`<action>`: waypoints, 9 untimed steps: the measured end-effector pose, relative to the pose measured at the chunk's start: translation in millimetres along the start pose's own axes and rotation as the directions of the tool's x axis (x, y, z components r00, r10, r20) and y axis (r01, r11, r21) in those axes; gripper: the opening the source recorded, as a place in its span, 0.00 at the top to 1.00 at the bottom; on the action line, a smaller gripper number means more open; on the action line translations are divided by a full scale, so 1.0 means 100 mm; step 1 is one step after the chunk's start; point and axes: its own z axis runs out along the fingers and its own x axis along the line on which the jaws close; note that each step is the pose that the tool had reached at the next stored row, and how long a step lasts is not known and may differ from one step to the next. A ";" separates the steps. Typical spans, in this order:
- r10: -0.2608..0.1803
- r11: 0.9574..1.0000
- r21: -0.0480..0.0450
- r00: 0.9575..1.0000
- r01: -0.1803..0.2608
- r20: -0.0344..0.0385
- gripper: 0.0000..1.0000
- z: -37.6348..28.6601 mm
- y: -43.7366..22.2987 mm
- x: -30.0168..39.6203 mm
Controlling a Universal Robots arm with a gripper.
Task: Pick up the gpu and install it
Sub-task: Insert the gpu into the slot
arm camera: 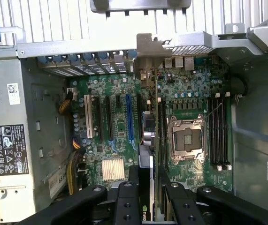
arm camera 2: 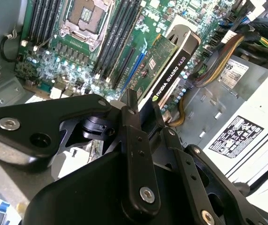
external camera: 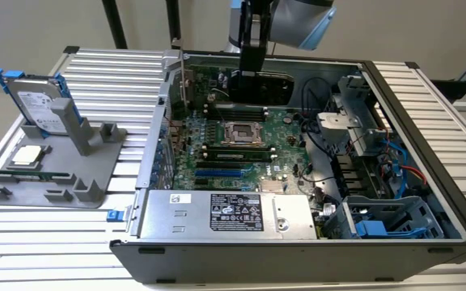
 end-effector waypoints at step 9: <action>0.000 1.000 0.000 1.000 0.000 0.000 1.00 0.022 0.000 0.000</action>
